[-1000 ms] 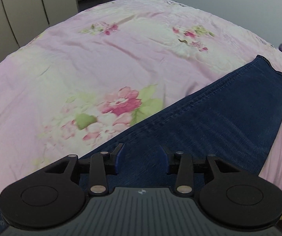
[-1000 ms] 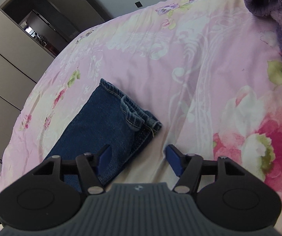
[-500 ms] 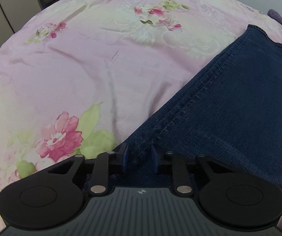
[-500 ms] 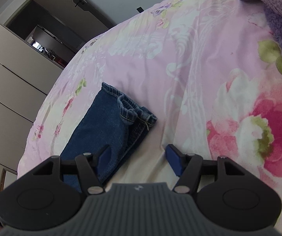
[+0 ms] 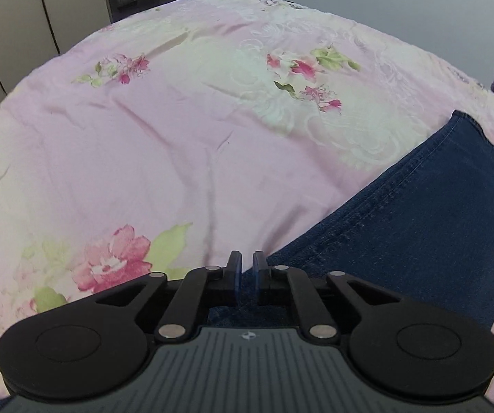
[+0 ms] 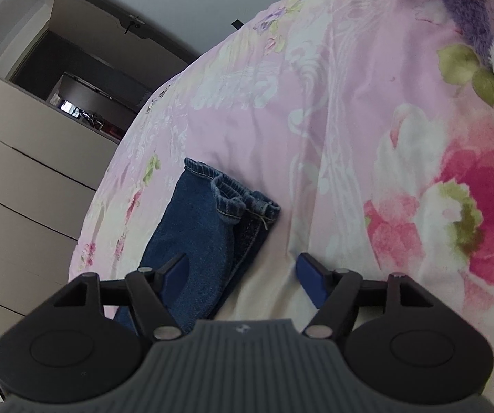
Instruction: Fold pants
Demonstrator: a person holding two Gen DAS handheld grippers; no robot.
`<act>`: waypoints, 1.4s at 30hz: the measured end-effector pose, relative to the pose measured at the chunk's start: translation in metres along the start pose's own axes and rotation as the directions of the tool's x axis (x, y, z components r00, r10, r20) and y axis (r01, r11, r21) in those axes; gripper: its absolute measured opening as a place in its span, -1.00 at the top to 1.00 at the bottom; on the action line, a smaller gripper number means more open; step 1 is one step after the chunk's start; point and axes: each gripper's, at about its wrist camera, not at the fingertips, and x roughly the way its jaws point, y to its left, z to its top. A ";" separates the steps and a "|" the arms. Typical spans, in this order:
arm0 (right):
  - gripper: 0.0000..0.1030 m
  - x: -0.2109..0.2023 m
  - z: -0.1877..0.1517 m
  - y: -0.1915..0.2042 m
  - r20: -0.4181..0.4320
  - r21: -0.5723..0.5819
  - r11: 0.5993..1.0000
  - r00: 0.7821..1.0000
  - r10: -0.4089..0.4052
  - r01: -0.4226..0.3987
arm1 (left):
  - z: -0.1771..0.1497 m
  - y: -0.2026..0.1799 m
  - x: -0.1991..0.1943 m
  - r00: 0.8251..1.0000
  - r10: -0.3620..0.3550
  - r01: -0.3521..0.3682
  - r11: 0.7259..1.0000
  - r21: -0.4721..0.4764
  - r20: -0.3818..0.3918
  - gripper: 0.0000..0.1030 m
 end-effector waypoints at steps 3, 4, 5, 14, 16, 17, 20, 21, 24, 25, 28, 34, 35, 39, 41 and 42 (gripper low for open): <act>-0.30 0.007 0.000 -0.004 -0.010 0.030 0.999 1.000 -0.013 0.013 | -0.009 0.003 -0.009 1.000 -0.002 0.002 1.000 -0.031 0.000 0.76; -0.29 0.010 0.001 -0.004 -0.012 0.032 0.999 1.000 -0.015 0.015 | -0.012 0.004 -0.014 1.000 0.007 -0.006 0.999 -0.037 0.003 0.76; -0.29 0.013 0.002 -0.004 -0.012 0.034 0.999 1.000 -0.014 0.015 | -0.015 0.005 -0.019 1.000 0.016 -0.016 0.999 -0.039 0.008 0.76; 0.62 0.040 0.016 0.005 -0.005 0.054 0.998 1.000 -0.019 0.020 | -0.045 0.027 -0.062 1.000 -0.015 0.014 0.983 -0.181 -0.006 0.76; 0.89 0.034 0.016 0.012 0.002 0.057 0.998 1.000 -0.006 0.006 | -0.055 0.032 -0.073 1.000 -0.027 0.025 0.979 -0.204 -0.005 0.76; 0.96 0.029 0.017 0.019 0.010 0.043 0.999 1.000 0.002 -0.002 | -0.060 0.033 -0.078 0.999 -0.033 0.030 0.976 -0.215 -0.011 0.76; 0.97 0.010 0.021 0.054 0.030 -0.048 0.998 0.999 0.044 -0.042 | -0.080 0.040 -0.095 0.999 -0.042 0.036 0.965 -0.261 -0.015 0.77; 0.98 0.004 0.022 0.069 0.033 -0.086 0.995 0.998 0.059 -0.056 | -0.086 0.044 -0.101 0.999 -0.042 0.037 0.959 -0.280 -0.011 0.77; 0.98 -0.008 0.018 0.126 0.022 -0.198 0.974 0.993 0.117 -0.111 | -0.106 0.056 -0.119 0.999 -0.042 0.042 0.933 -0.357 0.009 0.82; 0.98 -0.011 0.014 0.147 0.011 -0.236 0.963 0.990 0.140 -0.133 | -0.113 0.061 -0.125 0.999 -0.033 0.037 0.922 -0.384 0.017 0.82; 0.97 -0.013 -0.009 0.206 -0.033 -0.326 0.927 0.983 0.182 -0.183 | -0.137 0.075 -0.144 0.999 -0.028 0.046 0.889 -0.455 0.046 0.82; 0.97 0.014 -0.103 0.324 -0.187 -0.456 0.836 0.951 0.246 -0.306 | -0.184 0.107 -0.170 0.997 -0.006 0.052 0.809 -0.585 0.081 0.85; 0.97 0.021 -0.121 0.339 -0.222 -0.457 0.826 0.941 0.254 -0.331 | -0.192 0.113 -0.174 0.996 -0.003 0.058 0.794 -0.605 0.091 0.85; 0.97 0.046 -0.209 0.390 -0.340 -0.481 0.775 0.902 0.266 -0.410 | -0.223 0.133 -0.188 0.992 -0.003 0.088 0.732 -0.675 0.127 0.86; 0.98 0.057 -0.262 0.406 -0.413 -0.511 0.737 0.878 0.240 -0.442 | -0.237 0.142 -0.191 0.991 -0.005 0.101 0.703 -0.704 0.137 0.86; 0.98 0.061 -0.290 0.411 -0.445 -0.538 0.711 0.869 0.217 -0.453 | -0.244 0.147 -0.193 0.990 -0.007 0.107 0.687 -0.718 0.141 0.86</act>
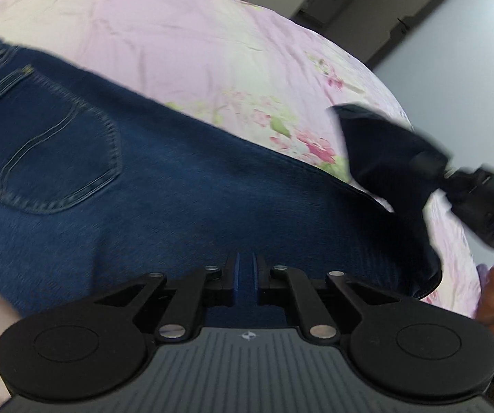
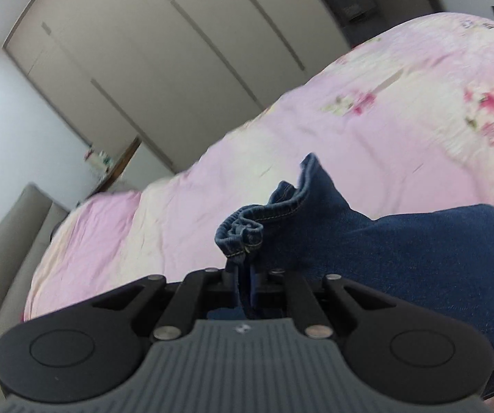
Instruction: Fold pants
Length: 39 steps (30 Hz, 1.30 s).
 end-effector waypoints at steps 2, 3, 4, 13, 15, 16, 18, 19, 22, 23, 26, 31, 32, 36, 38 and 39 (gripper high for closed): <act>0.97 0.032 -0.038 0.026 -0.100 -0.067 0.998 0.995 -0.009 0.002 | -0.004 0.016 -0.004 1.000 -0.010 0.010 0.999 -0.046 0.004 0.86; 0.97 0.044 -0.057 0.034 -0.155 -0.089 0.996 0.988 -0.022 0.008 | -0.006 0.024 -0.006 1.000 -0.014 0.014 0.998 -0.065 0.006 0.86; 0.97 0.054 -0.079 0.041 -0.211 -0.108 0.994 0.977 -0.041 0.019 | -0.008 0.030 -0.008 1.000 -0.017 0.017 0.997 -0.081 0.008 0.86; 0.80 0.077 -0.134 0.042 -0.357 -0.252 0.967 0.924 -0.135 0.044 | -0.007 0.034 0.008 0.996 -0.090 0.090 0.988 -0.123 0.002 0.85; 0.37 0.074 -0.129 0.046 -0.372 -0.280 0.960 0.920 -0.123 0.015 | -0.006 0.033 0.010 0.994 -0.105 0.105 0.986 -0.129 0.006 0.85; 0.11 0.072 -0.129 0.050 -0.386 -0.277 0.961 0.917 -0.100 -0.012 | -0.006 0.034 0.009 0.994 -0.111 0.111 0.985 -0.134 0.007 0.84; 0.08 0.062 -0.129 0.057 -0.385 -0.287 0.957 0.920 -0.069 -0.048 | -0.007 0.036 0.010 0.993 -0.118 0.118 0.981 -0.151 0.010 0.76; 0.08 0.055 -0.129 0.060 -0.367 -0.308 0.950 0.927 -0.074 -0.046 | -0.006 0.037 0.012 0.992 -0.123 0.123 0.979 -0.162 0.011 0.72; 0.09 0.043 -0.121 0.061 -0.282 -0.359 0.933 0.952 -0.115 0.006 | 0.000 0.034 0.023 0.991 -0.133 0.131 0.974 -0.182 0.004 0.54; 0.13 0.042 -0.117 0.060 -0.254 -0.376 0.925 0.956 -0.146 0.042 | 0.003 0.031 0.029 0.990 -0.143 0.141 0.973 -0.185 0.001 0.51; 0.53 0.047 -0.106 0.052 -0.221 -0.395 0.909 0.947 -0.233 0.131 | 0.009 0.023 0.047 0.992 -0.128 0.125 0.973 -0.195 -0.001 0.33; 0.56 0.055 -0.096 0.031 -0.214 -0.364 0.917 0.944 -0.249 0.160 | 0.020 0.015 0.074 0.996 -0.087 0.082 0.981 -0.173 -0.019 0.21; 0.55 0.055 -0.097 0.027 -0.218 -0.358 0.921 0.945 -0.245 0.156 | 0.021 0.016 0.079 0.996 -0.085 0.079 0.981 -0.177 -0.027 0.15; 0.54 0.060 -0.097 0.014 -0.231 -0.352 0.924 0.942 -0.244 0.153 | 0.025 0.016 0.098 0.996 -0.070 0.059 0.981 -0.183 -0.053 0.05; 0.54 0.065 -0.098 0.005 -0.245 -0.336 0.930 0.939 -0.240 0.150 | 0.025 0.021 0.102 0.996 -0.076 0.064 0.978 -0.198 -0.053 0.05; 0.54 0.068 -0.098 -0.001 -0.251 -0.325 0.934 0.939 -0.235 0.147 | 0.026 0.021 0.105 0.995 -0.078 0.066 0.977 -0.202 -0.054 0.05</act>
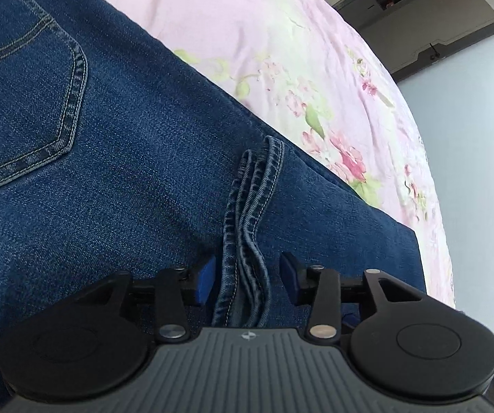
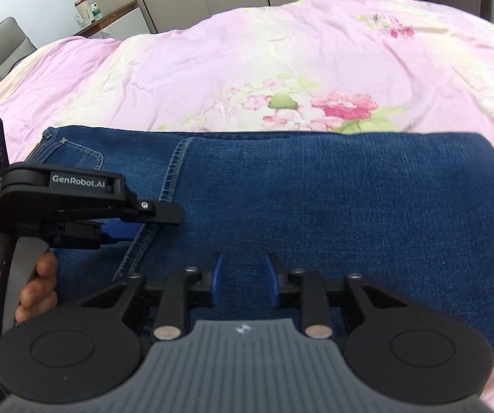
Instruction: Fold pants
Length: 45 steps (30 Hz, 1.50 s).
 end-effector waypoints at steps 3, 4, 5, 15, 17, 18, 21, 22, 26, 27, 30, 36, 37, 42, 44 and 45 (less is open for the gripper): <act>0.54 0.009 -0.002 -0.009 -0.009 0.016 1.000 1.000 0.021 -0.020 | -0.001 -0.010 0.005 1.000 0.017 -0.017 0.999 0.039 0.007 0.27; 0.54 0.012 -0.003 -0.011 -0.009 0.015 1.000 1.000 0.026 -0.026 | -0.004 -0.015 0.003 0.999 0.039 -0.040 0.997 0.063 0.019 0.38; 0.53 0.014 -0.004 -0.012 -0.008 0.014 0.999 1.000 0.029 -0.029 | -0.008 -0.019 0.002 0.998 0.054 -0.056 0.995 0.084 0.029 0.61; 0.40 0.008 -0.002 -0.022 0.003 0.035 0.998 0.998 0.055 -0.055 | -0.028 -0.063 -0.029 0.975 0.108 -0.143 0.973 0.179 0.193 0.85; 0.38 -0.001 -0.001 -0.025 0.016 0.043 0.998 0.999 0.042 -0.043 | -0.030 -0.075 -0.047 0.969 0.088 -0.139 0.967 0.214 0.231 0.87; 0.38 -0.007 -0.001 -0.026 0.025 0.043 0.998 0.999 0.035 -0.036 | -0.031 -0.081 -0.057 0.965 0.075 -0.134 0.964 0.227 0.252 0.87; 0.35 -0.026 0.001 -0.030 0.056 0.035 0.999 0.998 -0.011 0.009 | -0.032 -0.098 -0.090 0.949 0.030 -0.117 0.958 0.263 0.314 0.88; 0.30 -0.032 0.002 -0.031 0.069 0.038 0.999 0.997 -0.023 0.021 | -0.032 -0.103 -0.101 0.944 0.015 -0.111 0.956 0.272 0.331 0.88; 0.07 -0.056 0.003 -0.038 0.107 0.087 0.996 0.993 -0.045 0.036 | -0.026 -0.119 -0.147 0.921 -0.028 -0.106 0.942 0.319 0.388 0.88; 0.07 -0.060 0.004 -0.038 0.110 0.105 0.994 0.993 -0.042 0.030 | -0.023 -0.120 -0.157 0.916 -0.033 -0.109 0.939 0.327 0.400 0.88; 0.06 -0.068 0.008 -0.033 0.137 0.109 0.994 0.990 -0.038 0.023 | -0.013 -0.121 -0.185 0.904 -0.040 -0.113 0.938 0.328 0.425 0.88; 0.05 -0.078 0.018 -0.014 0.172 0.116 0.992 0.985 0.026 -0.046 | 0.012 -0.086 -0.237 0.860 0.067 -0.236 0.931 0.279 0.506 0.88; 0.04 -0.079 0.018 -0.011 0.174 0.104 0.993 0.984 0.032 -0.051 | 0.017 -0.077 -0.241 0.856 0.102 -0.268 0.926 0.266 0.507 0.88; 0.03 -0.072 0.013 0.004 0.145 0.074 0.996 0.989 0.039 -0.050 | 0.049 0.001 -0.229 0.856 0.300 -0.396 0.904 0.161 0.422 0.88; 0.03 -0.063 0.013 0.005 0.122 0.080 0.996 0.992 0.038 -0.048 | 0.058 0.037 -0.217 0.856 0.360 -0.426 0.898 0.110 0.372 0.88; 0.03 -0.058 0.013 0.005 0.111 0.074 0.996 0.993 0.033 -0.042 | 0.061 0.051 -0.211 0.850 0.386 -0.444 0.891 0.094 0.358 0.88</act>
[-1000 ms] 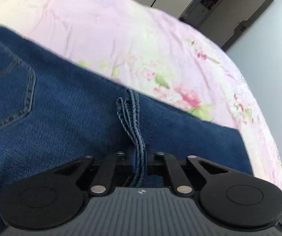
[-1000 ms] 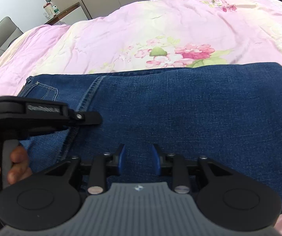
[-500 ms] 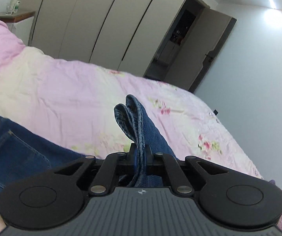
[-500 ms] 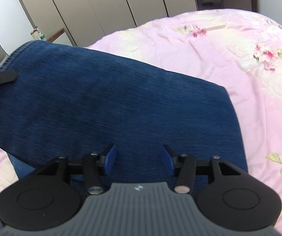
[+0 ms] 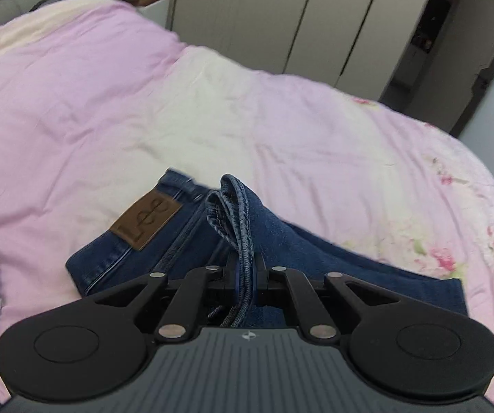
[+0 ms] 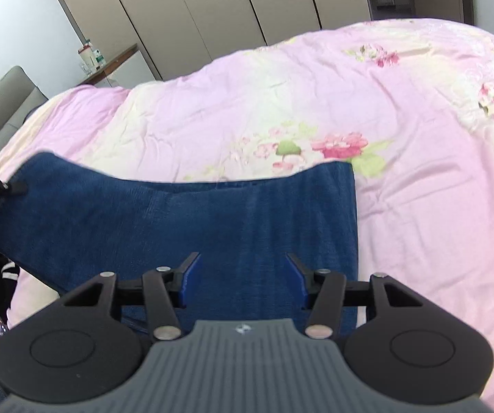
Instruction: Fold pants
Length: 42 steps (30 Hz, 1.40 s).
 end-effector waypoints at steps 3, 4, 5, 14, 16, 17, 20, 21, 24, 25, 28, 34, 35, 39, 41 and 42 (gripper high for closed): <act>0.07 0.016 -0.003 0.001 -0.034 -0.036 0.999 0.999 -0.042 0.041 | -0.009 0.022 0.014 1.000 0.005 -0.006 1.000 -0.021 -0.018 0.88; 0.13 0.021 -0.004 -0.001 -0.046 -0.041 0.998 0.998 -0.051 0.049 | -0.011 0.026 0.013 1.000 -0.001 0.000 1.000 -0.026 -0.014 0.88; 0.23 0.027 -0.005 -0.006 -0.059 -0.048 0.997 0.996 -0.063 0.060 | -0.012 0.028 0.011 1.000 -0.009 0.009 0.999 -0.031 -0.007 0.88; 0.44 0.029 -0.002 -0.005 -0.056 -0.084 0.994 0.996 -0.075 0.070 | 0.032 0.011 -0.052 0.986 -0.094 0.079 0.991 0.111 0.134 0.88; 0.44 0.028 0.001 -0.001 -0.047 -0.077 0.995 0.997 -0.061 0.057 | 0.050 0.016 -0.049 0.988 -0.070 0.052 0.990 0.130 0.137 0.88; 0.44 0.030 0.003 0.002 -0.042 -0.076 0.996 0.998 -0.054 0.051 | 0.059 0.022 -0.040 0.992 -0.050 0.036 0.992 0.120 0.117 0.88; 0.44 0.039 0.006 0.007 -0.037 -0.077 0.996 0.998 -0.054 0.051 | 0.066 0.045 0.005 1.000 0.014 -0.014 0.997 0.079 0.003 0.88; 0.44 0.043 0.006 0.008 -0.037 -0.068 0.996 0.998 -0.052 0.050 | 0.062 0.052 0.021 0.999 0.039 -0.037 0.996 0.076 -0.030 0.88; 0.44 0.050 0.005 0.007 -0.043 -0.059 0.997 0.997 -0.061 0.058 | 0.051 0.066 0.054 0.995 0.082 -0.078 0.995 0.064 -0.059 0.88; 0.45 0.051 0.006 0.007 -0.038 -0.063 0.996 0.997 -0.068 0.065 | 0.049 0.070 0.060 0.994 0.085 -0.082 0.996 0.046 -0.061 0.87; 0.58 0.055 0.012 0.003 -0.019 -0.080 0.994 0.997 -0.079 0.077 | 0.047 0.076 0.066 0.996 0.079 -0.078 0.997 0.017 -0.034 0.87; 0.68 0.071 0.043 -0.004 0.035 -0.106 0.988 0.994 -0.108 0.111 | 0.051 0.071 0.082 0.989 0.126 -0.118 0.989 0.093 -0.079 0.87; 0.71 0.078 0.050 -0.005 0.040 -0.108 0.986 0.992 -0.120 0.124 | 0.046 0.073 0.091 0.986 0.134 -0.124 0.987 0.099 -0.096 0.87; 0.92 0.119 0.067 -0.024 0.013 -0.095 0.975 0.979 -0.201 0.202 | 0.032 0.078 0.112 0.984 0.142 -0.132 0.986 0.097 -0.107 0.85; 1.00 0.142 0.066 -0.042 -0.052 -0.071 0.973 0.973 -0.223 0.219 | 0.029 0.078 0.117 0.984 0.144 -0.133 0.986 0.103 -0.106 0.85; 1.00 0.150 0.065 -0.050 -0.075 -0.047 0.978 0.975 -0.207 0.204 | 0.029 0.080 0.118 0.984 0.143 -0.133 0.986 0.098 -0.107 0.85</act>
